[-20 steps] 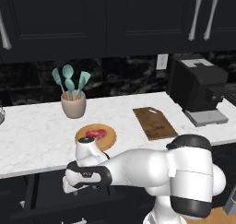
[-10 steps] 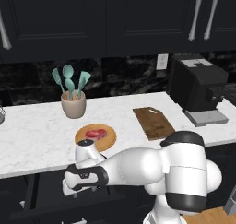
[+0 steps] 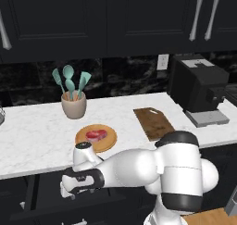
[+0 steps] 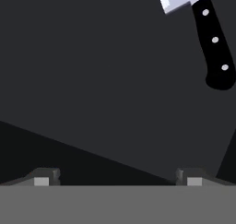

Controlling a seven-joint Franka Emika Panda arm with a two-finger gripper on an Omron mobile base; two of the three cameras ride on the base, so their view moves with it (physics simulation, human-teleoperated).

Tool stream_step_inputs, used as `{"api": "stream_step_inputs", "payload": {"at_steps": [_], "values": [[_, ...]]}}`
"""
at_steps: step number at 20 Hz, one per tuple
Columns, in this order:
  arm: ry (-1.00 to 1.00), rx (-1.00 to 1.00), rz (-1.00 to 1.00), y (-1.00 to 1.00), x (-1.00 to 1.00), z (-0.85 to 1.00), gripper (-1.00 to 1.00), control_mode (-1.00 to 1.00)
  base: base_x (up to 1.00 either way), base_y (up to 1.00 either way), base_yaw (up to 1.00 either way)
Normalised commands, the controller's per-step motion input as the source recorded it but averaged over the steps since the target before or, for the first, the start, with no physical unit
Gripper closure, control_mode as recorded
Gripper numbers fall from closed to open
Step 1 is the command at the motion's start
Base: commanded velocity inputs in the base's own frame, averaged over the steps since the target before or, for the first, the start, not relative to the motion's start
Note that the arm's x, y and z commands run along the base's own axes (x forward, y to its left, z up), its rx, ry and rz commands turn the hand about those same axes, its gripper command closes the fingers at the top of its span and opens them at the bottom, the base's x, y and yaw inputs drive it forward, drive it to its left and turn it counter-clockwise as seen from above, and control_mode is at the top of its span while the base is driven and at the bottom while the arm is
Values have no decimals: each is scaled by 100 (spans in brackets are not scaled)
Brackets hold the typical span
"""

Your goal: Pick up the knife from the drawer and place it on the cutting board. Then place the meat from the plate to the cutting board.

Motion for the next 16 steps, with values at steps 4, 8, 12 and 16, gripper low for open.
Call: {"api": "stream_step_inputs", "payload": {"at_steps": [4,8,12,16], "values": [[-1,0,-1,10,0,-42,-100,-100,0,0,0],[0,0,-1,7,0,-39,-100,-100,0,0,0],[1,0,0,4,0,-19,-100,-100,0,0,0],[17,0,0,0,-16,0,-100,-100,0,0,0]]}}
